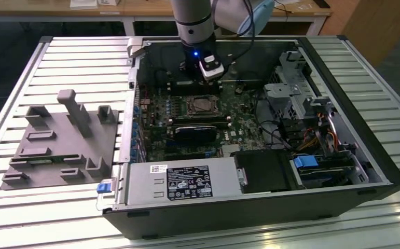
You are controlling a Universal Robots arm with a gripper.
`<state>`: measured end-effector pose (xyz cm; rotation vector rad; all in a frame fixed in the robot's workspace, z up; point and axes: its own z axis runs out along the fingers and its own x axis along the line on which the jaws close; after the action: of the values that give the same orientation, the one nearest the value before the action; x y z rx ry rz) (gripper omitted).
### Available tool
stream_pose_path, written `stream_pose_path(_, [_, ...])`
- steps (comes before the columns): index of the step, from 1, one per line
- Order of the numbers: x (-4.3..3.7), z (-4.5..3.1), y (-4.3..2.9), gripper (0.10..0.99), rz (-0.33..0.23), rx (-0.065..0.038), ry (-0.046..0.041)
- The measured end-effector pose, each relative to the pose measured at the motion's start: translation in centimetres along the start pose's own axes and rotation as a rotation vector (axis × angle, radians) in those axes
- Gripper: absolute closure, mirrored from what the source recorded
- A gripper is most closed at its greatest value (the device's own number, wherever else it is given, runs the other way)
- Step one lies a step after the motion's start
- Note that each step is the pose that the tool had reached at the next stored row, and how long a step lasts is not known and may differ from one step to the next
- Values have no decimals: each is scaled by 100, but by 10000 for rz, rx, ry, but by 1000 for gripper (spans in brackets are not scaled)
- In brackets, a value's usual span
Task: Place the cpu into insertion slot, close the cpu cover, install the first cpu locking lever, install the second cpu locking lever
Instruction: 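Install the first cpu locking lever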
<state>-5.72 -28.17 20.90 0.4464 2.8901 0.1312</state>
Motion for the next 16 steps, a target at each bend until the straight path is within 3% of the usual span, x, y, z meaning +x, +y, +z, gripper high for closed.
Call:
stream_pose_path(4, [-18, -91, 11, 980, 1, -5, 2])
stream_pose_path(11, [-23, -98, 4, 980, 0, -3, 5])
stream_pose_path(16, [-56, -99, -78, 980, 3, 19, 57])
